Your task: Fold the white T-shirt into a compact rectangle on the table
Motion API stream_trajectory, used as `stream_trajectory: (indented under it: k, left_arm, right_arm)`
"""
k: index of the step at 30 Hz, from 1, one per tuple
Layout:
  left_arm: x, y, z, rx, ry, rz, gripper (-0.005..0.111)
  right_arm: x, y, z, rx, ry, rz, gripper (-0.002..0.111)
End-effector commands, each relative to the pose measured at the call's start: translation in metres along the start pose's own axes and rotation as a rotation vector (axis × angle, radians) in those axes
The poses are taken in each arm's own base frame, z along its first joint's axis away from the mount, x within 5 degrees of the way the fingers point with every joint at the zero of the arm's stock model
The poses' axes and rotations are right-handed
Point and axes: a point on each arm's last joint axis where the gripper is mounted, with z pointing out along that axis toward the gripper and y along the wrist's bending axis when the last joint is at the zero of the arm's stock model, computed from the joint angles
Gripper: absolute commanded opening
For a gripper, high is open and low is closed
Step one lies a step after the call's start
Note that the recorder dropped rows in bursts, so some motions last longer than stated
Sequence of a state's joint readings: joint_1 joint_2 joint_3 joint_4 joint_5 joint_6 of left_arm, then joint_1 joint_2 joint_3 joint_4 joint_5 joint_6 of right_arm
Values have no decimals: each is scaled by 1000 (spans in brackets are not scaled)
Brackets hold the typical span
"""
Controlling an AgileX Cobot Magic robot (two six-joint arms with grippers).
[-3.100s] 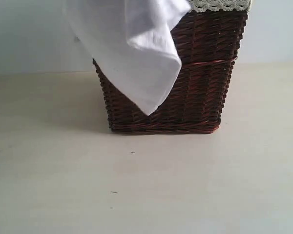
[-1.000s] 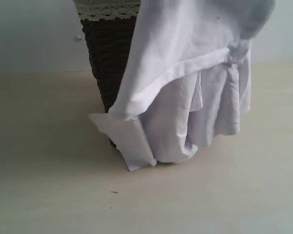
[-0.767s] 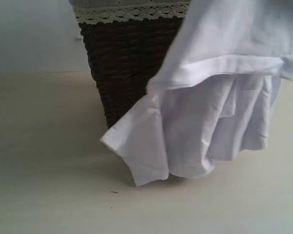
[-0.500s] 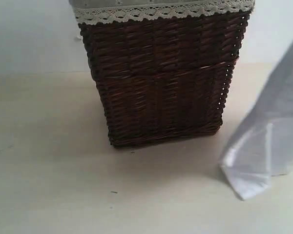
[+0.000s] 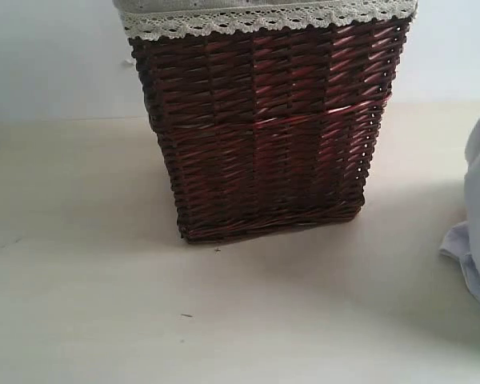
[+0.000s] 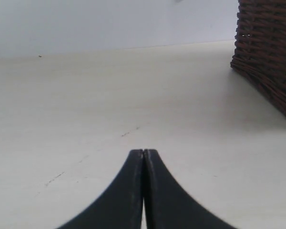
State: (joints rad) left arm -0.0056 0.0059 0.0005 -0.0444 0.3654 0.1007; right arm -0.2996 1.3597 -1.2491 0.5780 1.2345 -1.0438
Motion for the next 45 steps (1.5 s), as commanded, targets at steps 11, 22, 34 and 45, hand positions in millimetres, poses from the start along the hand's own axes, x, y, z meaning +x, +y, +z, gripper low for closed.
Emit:
stream_trajectory:
  k: [11, 22, 34, 45]
  left_arm:
    - [-1, 0, 0, 5, -13, -1, 0]
    - [-1, 0, 0, 5, -13, -1, 0]
    - [-1, 0, 0, 5, -13, -1, 0]
    - [-1, 0, 0, 5, -13, -1, 0]
  right_arm:
    - [19, 27, 43, -319, -238, 269, 0]
    - [65, 46, 78, -403, -163, 176, 29]
    - [70, 31, 65, -106, -51, -251, 48]
    - [105, -35, 126, 186, 166, -91, 35]
